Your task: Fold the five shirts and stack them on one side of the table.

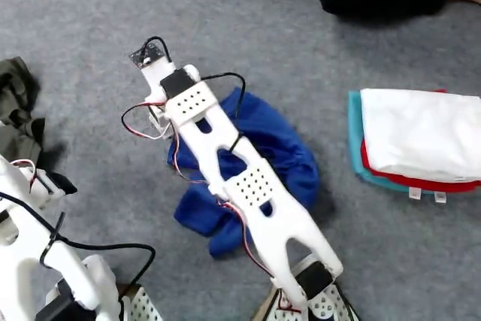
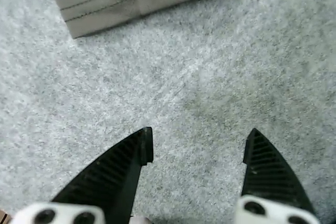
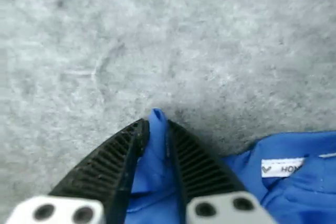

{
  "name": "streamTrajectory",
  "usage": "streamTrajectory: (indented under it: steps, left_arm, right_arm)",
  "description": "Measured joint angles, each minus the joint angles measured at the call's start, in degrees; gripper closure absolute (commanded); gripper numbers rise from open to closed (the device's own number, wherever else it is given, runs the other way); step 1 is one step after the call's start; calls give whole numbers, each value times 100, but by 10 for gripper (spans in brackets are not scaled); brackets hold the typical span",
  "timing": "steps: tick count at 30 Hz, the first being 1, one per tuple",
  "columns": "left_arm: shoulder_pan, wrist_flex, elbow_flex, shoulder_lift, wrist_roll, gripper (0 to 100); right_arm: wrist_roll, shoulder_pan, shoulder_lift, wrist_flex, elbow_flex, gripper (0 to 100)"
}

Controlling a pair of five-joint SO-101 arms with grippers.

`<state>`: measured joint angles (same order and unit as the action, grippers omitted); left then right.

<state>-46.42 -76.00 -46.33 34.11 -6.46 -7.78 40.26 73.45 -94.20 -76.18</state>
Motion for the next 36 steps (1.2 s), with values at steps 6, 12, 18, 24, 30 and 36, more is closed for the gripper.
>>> streamTrajectory:
  steps: [6,12,18,24,30,36]
  left_arm:
    - [0,0,0,0,-9,718]
    - [0,0,0,0,0,718]
    - [0,0,0,0,-9,718]
    - [0,0,0,0,0,718]
    - [0,0,0,0,0,718]
    - [413,-9,-18,0,9,718]
  right_arm:
    - [0,-26,26,-229,-264,986]
    - [18,26,-18,-712,-1213,987]
    - [123,158,-897,-712,-1618,987]
    - [123,352,-2303,-237,-1626,987]
    - [123,360,-3754,598,-1626,987]
    - [123,202,-4721,1169,-1732,987]
